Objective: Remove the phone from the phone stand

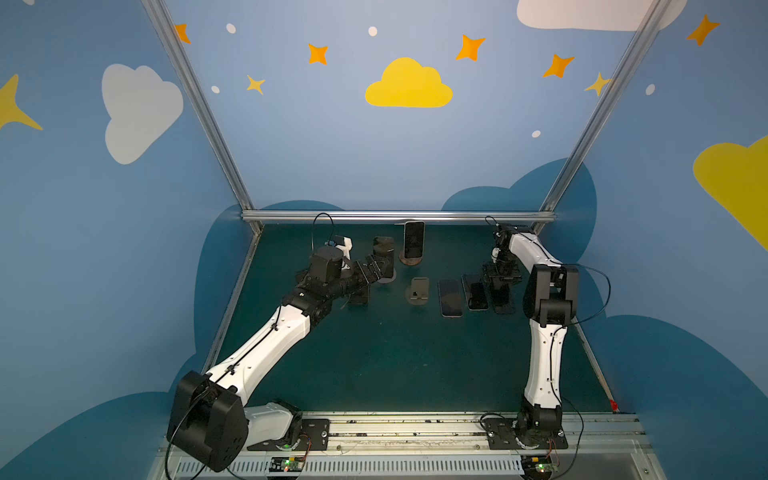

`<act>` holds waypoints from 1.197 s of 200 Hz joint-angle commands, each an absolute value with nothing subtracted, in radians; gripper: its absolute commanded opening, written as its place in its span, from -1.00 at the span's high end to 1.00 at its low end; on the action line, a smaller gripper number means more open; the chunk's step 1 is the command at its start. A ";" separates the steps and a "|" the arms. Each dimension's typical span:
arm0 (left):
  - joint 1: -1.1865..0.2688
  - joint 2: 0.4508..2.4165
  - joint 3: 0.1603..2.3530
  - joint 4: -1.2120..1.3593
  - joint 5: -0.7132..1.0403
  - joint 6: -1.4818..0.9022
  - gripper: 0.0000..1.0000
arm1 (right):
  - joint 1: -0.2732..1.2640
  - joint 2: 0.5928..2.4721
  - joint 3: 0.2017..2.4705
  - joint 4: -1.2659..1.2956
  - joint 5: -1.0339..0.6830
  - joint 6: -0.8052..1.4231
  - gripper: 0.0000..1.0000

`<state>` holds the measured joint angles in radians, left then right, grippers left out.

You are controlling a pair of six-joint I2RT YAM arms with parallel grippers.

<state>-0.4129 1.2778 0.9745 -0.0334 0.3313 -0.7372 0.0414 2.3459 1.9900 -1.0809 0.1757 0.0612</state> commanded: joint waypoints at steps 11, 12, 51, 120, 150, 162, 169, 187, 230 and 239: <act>-0.417 1.296 1.004 -0.024 0.332 -0.712 -1.00 | 0.054 2.167 1.967 -1.004 0.256 0.134 -0.66; -0.417 1.296 1.004 -0.024 0.332 -0.712 -1.00 | 0.055 2.162 1.967 -1.002 0.257 0.136 -0.66; -0.422 1.296 1.012 -0.047 0.308 -0.688 -1.00 | 0.090 1.990 1.912 -0.945 0.262 0.163 -0.69; -0.478 1.306 1.042 -0.126 0.170 -0.563 -1.00 | 0.181 1.455 1.378 -0.566 0.071 0.232 -0.71; -0.513 1.301 1.054 -0.144 0.092 -0.482 -1.00 | 0.242 1.244 1.034 -0.213 0.027 0.248 -0.73; -0.532 1.287 1.062 -0.144 0.021 -0.432 -1.00 | 0.245 1.175 0.990 -0.202 -0.053 0.279 -0.74; -0.541 1.279 1.067 -0.134 -0.038 -0.409 -1.00 | 0.246 1.139 0.989 -0.219 -0.141 0.276 -0.75; -0.544 1.252 1.069 -0.086 -0.117 -0.375 -1.00 | 0.277 1.069 0.973 -0.205 -0.235 0.298 -0.75; -0.614 1.294 1.081 -0.046 -0.381 -0.387 -1.00 | 0.402 0.968 0.795 -0.031 -0.218 0.298 -0.73; -0.624 1.313 1.086 -0.040 -0.356 -0.395 -1.00 | 0.430 0.936 0.751 -0.003 -0.188 0.284 -0.73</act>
<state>-0.5926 1.2755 1.0580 -0.0769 -0.2417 -0.4152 0.3725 0.9882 0.8604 -0.1200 -0.1890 0.2989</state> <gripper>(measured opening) 0.998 0.864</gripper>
